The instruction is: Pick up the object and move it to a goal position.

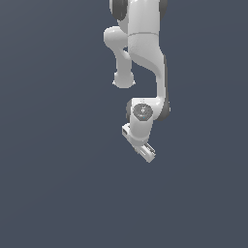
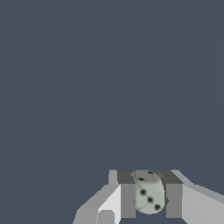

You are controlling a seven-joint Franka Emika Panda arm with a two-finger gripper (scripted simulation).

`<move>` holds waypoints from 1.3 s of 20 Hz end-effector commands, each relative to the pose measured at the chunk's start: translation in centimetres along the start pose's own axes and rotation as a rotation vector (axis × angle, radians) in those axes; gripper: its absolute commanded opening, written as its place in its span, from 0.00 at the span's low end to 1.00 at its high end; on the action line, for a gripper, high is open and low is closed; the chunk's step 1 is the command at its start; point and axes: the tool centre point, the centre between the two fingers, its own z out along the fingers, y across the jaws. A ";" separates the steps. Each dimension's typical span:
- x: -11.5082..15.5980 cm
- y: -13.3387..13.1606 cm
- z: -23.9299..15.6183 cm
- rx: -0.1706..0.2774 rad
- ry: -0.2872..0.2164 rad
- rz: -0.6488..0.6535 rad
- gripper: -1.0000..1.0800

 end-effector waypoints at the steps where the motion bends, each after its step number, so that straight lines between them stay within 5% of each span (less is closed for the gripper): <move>1: 0.0 0.0 0.0 0.001 0.000 -0.001 0.00; 6: 0.3 -1.5 -1.9 0.035 0.013 -0.030 0.00; 11: 0.8 -4.7 -6.2 0.115 0.041 -0.098 0.00; 26: -1.4 -14.5 -29.8 0.495 0.173 -0.423 0.00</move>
